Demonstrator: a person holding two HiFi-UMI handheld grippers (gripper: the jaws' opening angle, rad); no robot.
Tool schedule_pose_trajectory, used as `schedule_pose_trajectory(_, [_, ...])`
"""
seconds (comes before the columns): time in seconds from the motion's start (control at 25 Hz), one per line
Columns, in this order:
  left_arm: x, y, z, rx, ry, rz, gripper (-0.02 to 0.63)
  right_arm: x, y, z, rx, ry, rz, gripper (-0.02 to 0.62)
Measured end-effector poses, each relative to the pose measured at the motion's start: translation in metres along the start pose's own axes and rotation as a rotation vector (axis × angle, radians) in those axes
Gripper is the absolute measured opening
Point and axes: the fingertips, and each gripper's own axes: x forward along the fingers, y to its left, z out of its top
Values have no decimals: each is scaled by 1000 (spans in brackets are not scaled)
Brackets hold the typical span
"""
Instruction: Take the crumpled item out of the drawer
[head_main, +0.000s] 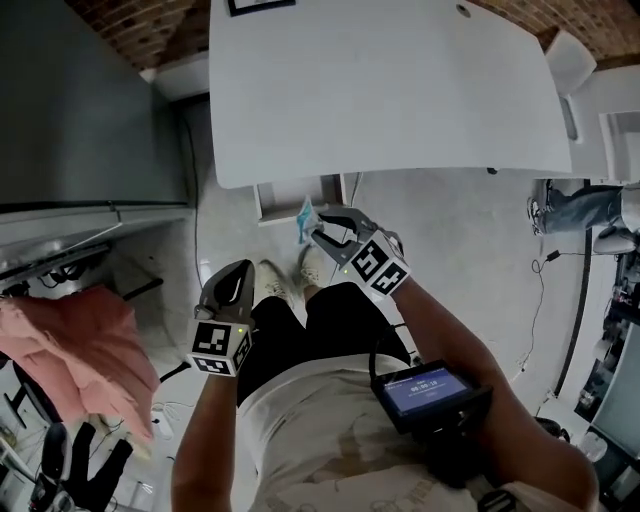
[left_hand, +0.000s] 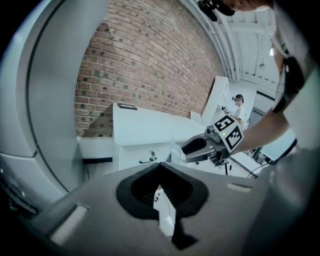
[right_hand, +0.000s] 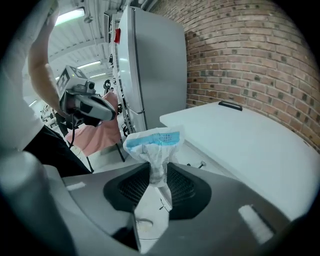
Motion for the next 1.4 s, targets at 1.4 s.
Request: schedule_pose_trajectory(1.4, [-64, -38, 111, 141, -157, -146, 3, -194, -3, 113, 93, -325, -293, 107])
